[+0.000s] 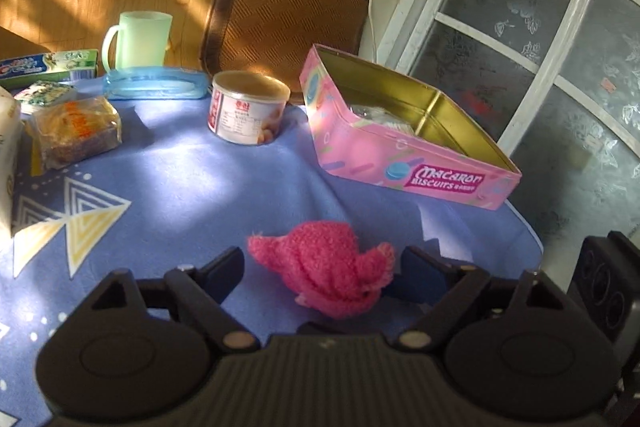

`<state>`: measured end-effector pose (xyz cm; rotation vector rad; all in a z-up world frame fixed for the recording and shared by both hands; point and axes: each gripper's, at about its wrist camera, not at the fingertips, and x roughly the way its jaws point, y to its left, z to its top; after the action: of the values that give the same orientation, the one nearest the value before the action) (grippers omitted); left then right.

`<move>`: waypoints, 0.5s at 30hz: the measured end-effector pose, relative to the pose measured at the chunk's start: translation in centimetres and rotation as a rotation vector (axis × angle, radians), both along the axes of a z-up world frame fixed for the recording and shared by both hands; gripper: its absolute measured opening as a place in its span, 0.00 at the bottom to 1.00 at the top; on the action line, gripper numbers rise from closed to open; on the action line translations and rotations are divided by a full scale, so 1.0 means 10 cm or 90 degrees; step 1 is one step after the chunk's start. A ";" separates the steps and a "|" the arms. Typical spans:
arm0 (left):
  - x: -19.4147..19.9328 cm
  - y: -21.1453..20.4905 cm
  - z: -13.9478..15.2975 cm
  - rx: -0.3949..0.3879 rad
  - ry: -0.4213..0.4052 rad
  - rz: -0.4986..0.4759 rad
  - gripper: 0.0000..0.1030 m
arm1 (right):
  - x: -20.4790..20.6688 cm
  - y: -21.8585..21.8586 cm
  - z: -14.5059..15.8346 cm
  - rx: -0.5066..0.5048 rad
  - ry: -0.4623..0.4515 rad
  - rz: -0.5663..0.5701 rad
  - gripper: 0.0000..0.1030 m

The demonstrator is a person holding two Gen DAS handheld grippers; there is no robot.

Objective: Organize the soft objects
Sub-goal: 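Grasp the pink plush with the left tool while the right tool releases it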

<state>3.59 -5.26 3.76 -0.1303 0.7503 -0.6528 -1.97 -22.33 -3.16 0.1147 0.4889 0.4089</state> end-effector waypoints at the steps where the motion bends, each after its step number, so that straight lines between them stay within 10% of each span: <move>1: 0.06 -0.05 -0.06 0.004 0.018 -0.007 0.62 | 0.02 0.00 0.00 0.001 0.000 0.000 0.68; 2: 0.12 -0.09 -0.11 0.004 0.042 -0.013 0.53 | 0.03 0.00 0.00 0.000 -0.001 -0.002 0.54; 10: 0.18 -0.53 0.31 -0.004 -0.045 -0.039 0.55 | -0.08 -0.26 0.25 0.001 -0.136 -0.106 0.52; 15: 0.40 -1.11 0.60 0.005 -0.109 -0.073 0.78 | 0.23 -0.62 0.48 -0.006 -0.198 -0.207 0.52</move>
<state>7.62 -16.40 9.76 -0.0241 0.5977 -0.7599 0.36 -28.54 1.62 0.1170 0.1599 0.1015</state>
